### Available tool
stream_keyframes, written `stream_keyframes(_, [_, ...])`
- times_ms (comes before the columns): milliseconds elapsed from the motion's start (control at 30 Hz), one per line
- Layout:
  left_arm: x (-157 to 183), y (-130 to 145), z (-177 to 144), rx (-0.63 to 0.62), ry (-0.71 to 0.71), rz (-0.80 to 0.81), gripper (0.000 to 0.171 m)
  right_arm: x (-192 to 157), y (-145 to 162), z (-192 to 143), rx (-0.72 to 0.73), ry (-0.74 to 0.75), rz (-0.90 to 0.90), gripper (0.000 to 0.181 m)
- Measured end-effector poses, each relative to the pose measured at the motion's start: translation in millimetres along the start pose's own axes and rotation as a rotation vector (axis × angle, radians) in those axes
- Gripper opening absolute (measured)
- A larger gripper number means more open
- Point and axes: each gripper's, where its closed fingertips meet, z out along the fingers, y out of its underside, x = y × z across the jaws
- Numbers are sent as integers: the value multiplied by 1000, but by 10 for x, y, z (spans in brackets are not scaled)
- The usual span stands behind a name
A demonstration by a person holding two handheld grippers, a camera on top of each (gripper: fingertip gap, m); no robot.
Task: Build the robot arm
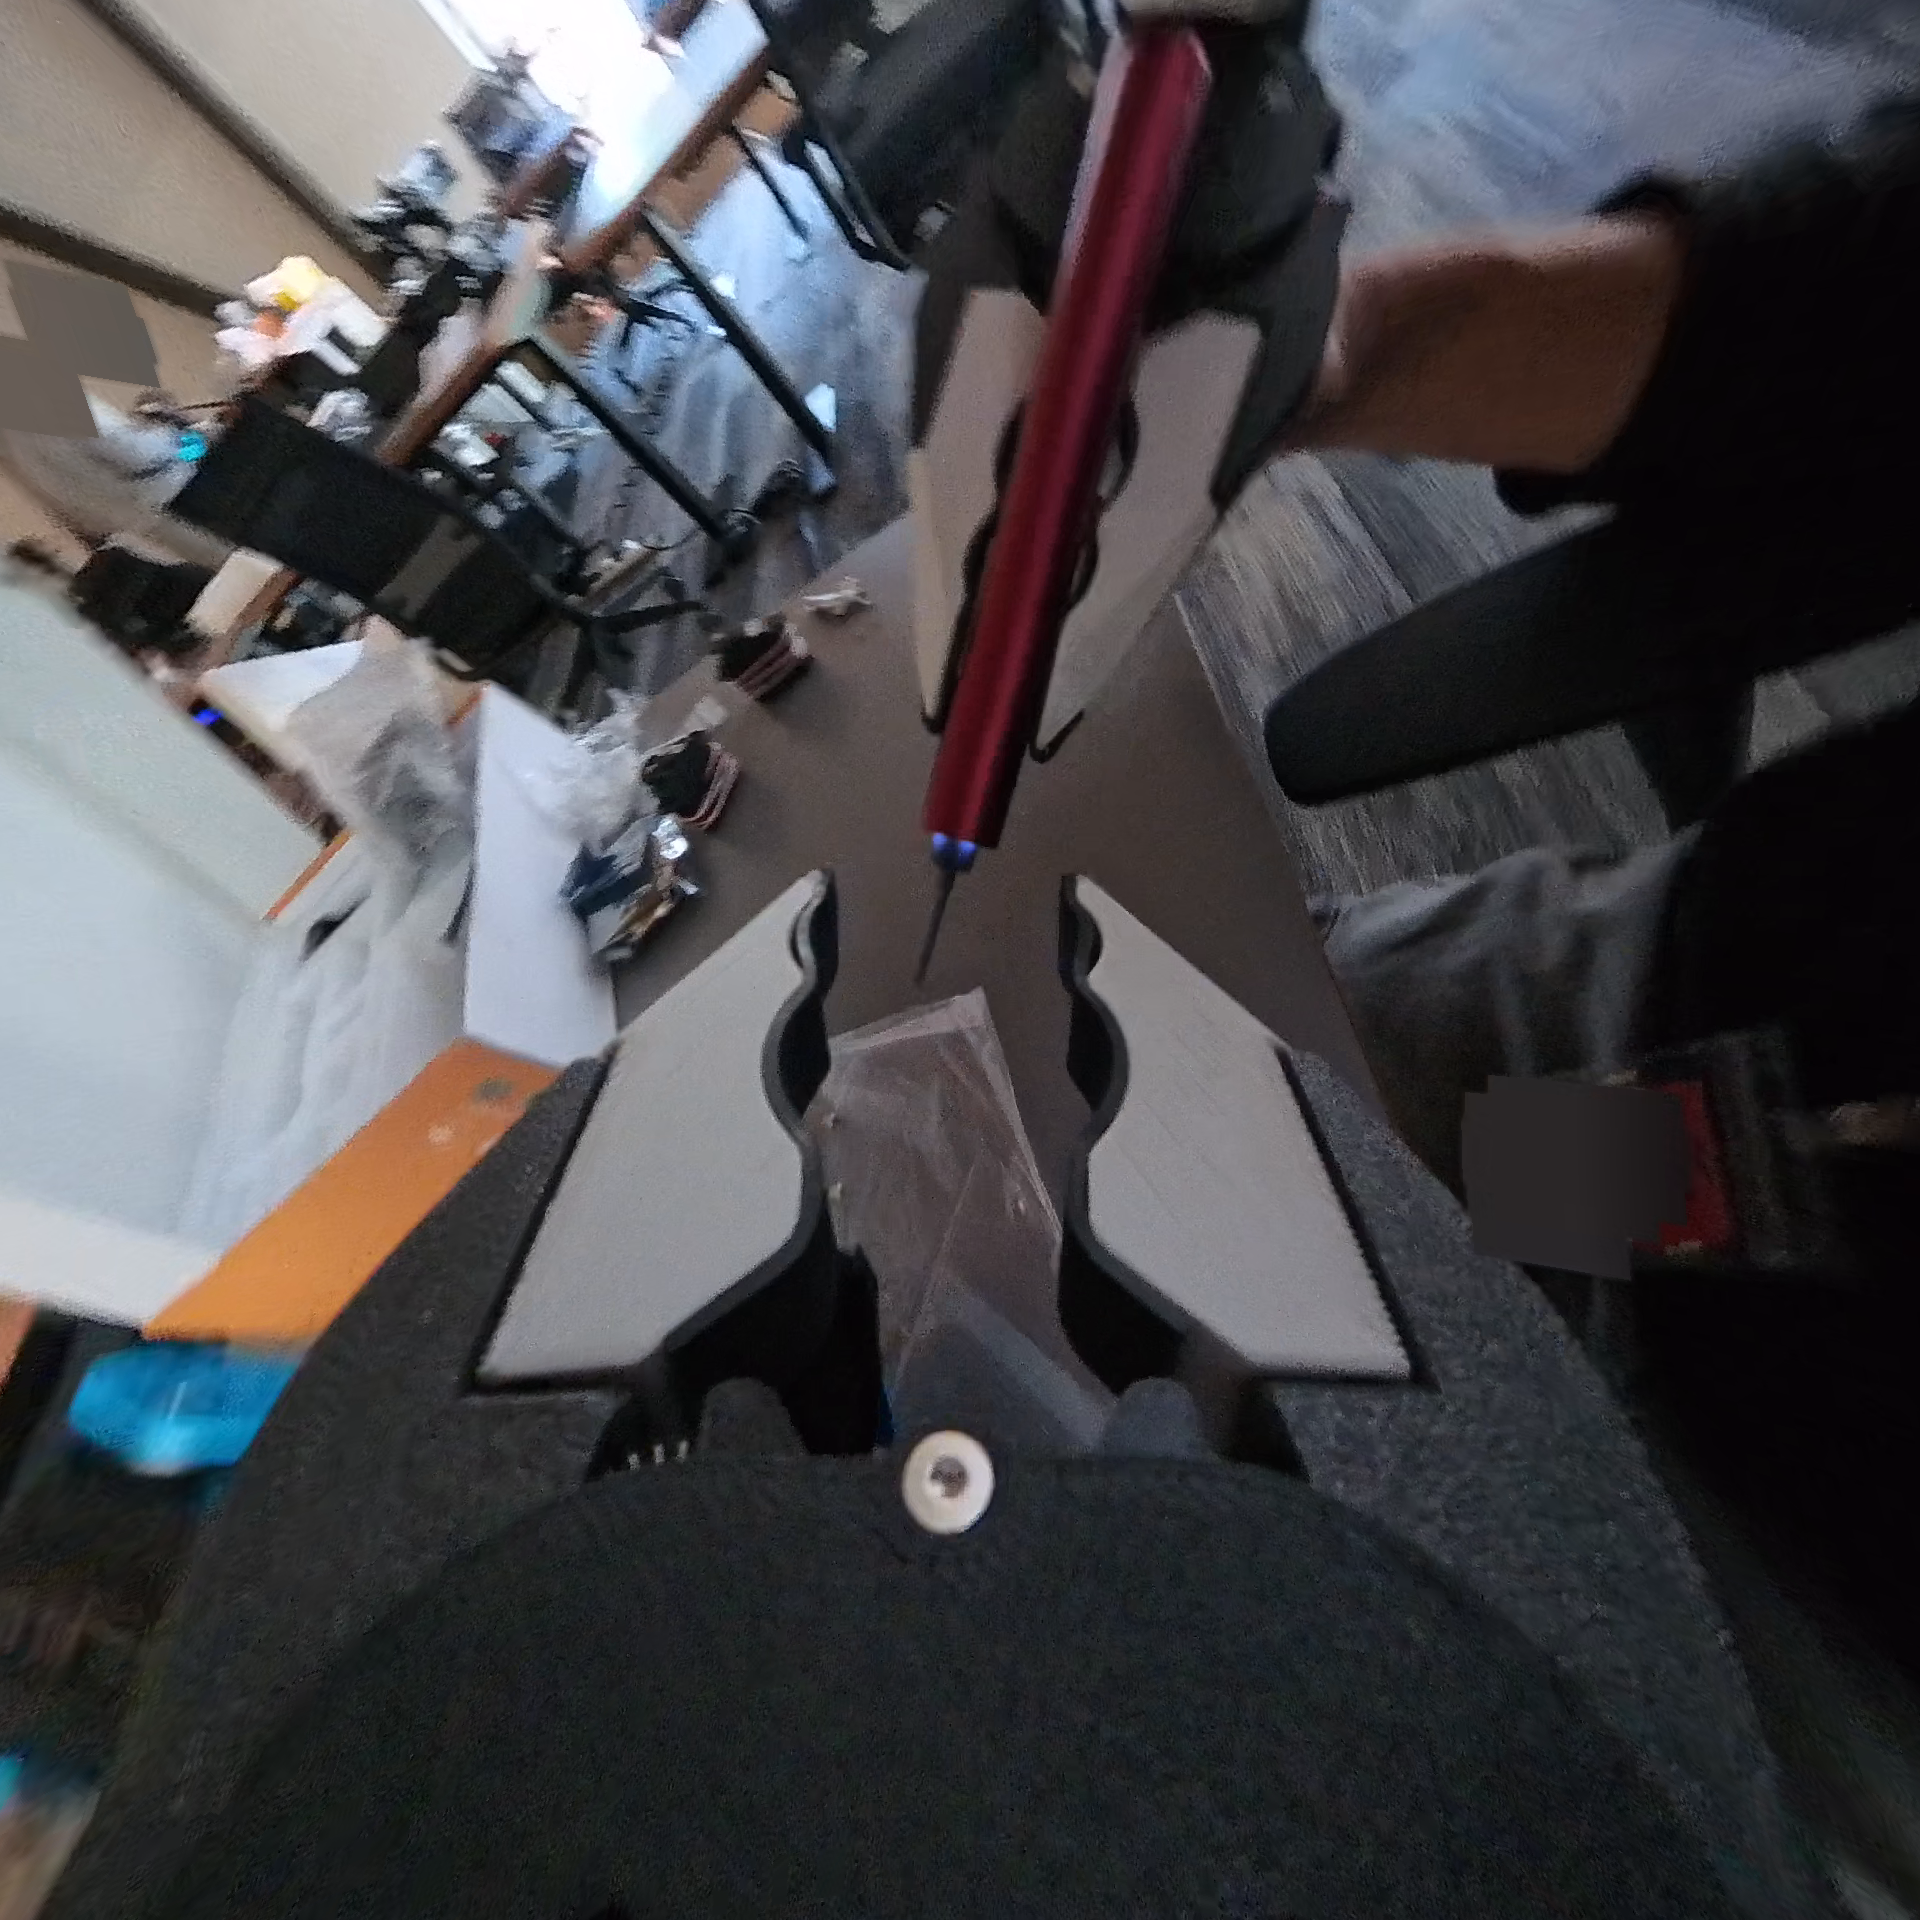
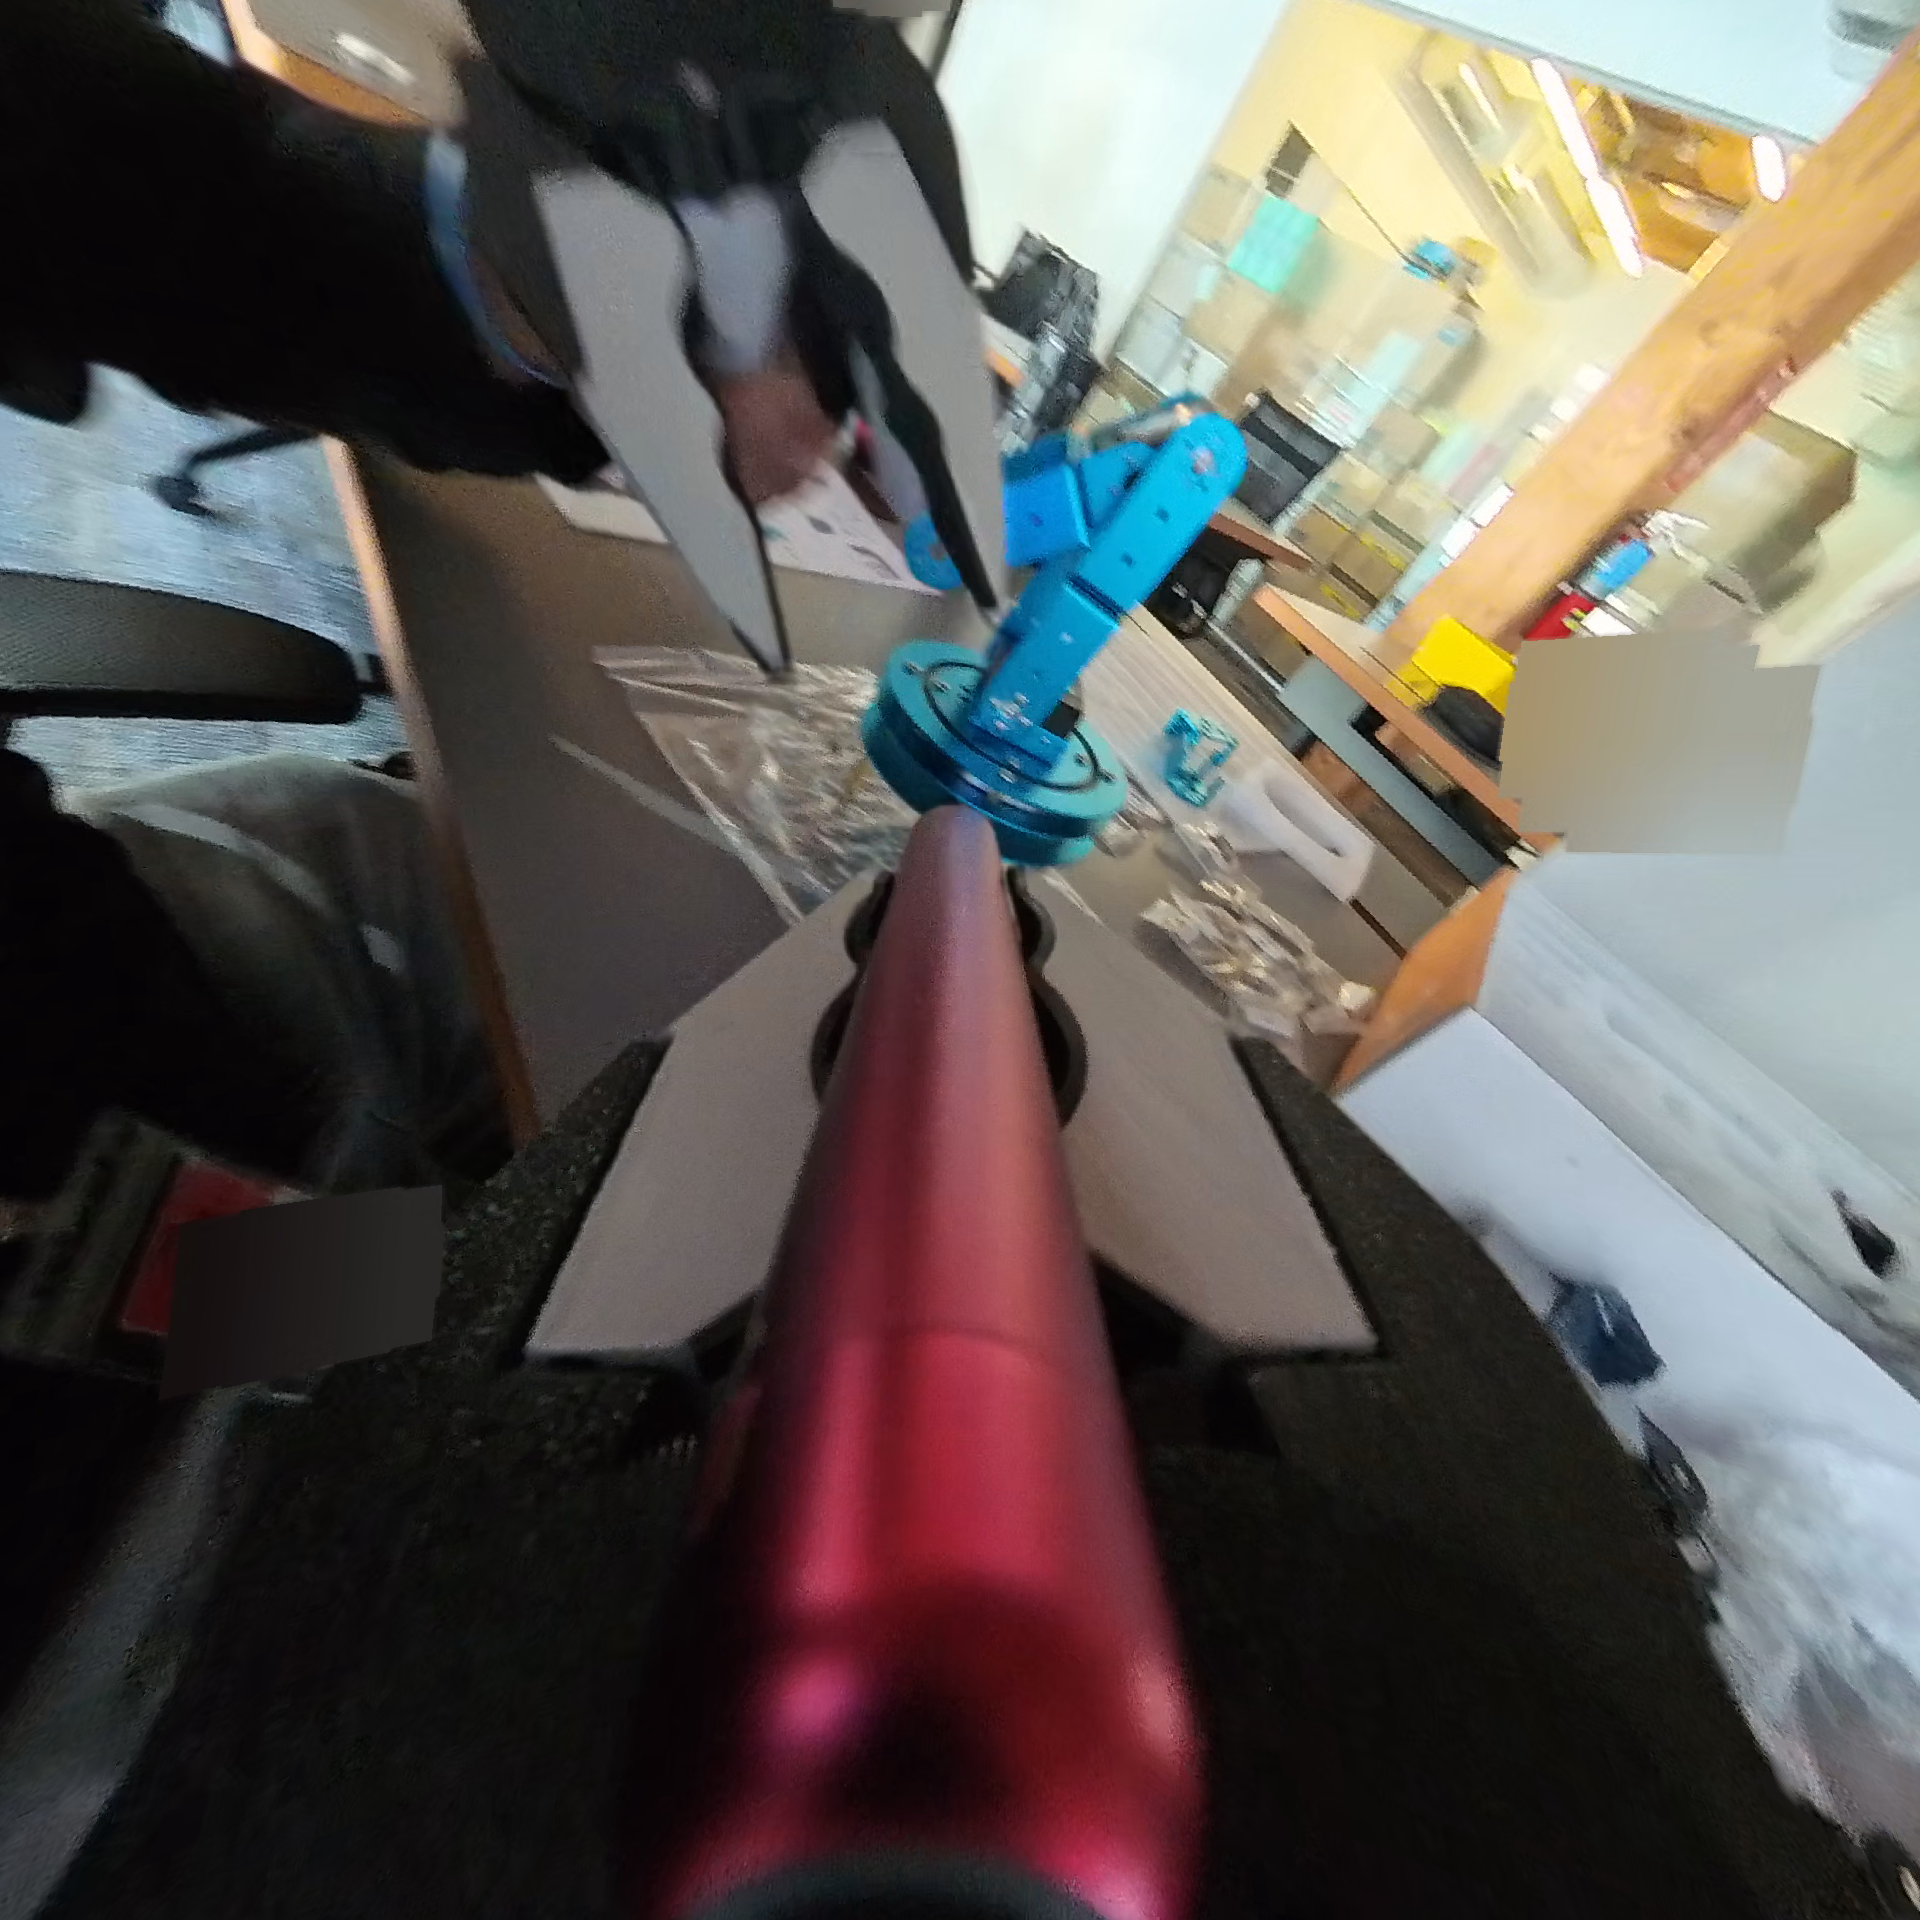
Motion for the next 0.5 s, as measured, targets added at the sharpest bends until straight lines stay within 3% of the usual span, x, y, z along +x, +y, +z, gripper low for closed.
stream_keyframes(167, [-230, 138, -948, 145, -294, -283, 37, 226, 435, 150, -148, 109, 37, 21])
stream_keyframes(300, [-356, 744, -1580, 171, -575, -481, 36, 397, 730, 368, -270, 204, 32, 21])
stream_keyframes(400, [-456, 1224, -1882, 179, -763, -598, 36, 364, 858, 574, -335, 193, -8, 21])
stream_keyframes(500, [-539, 1465, -2032, 238, -879, -638, 34, 343, 978, 696, -382, 208, -85, 21])
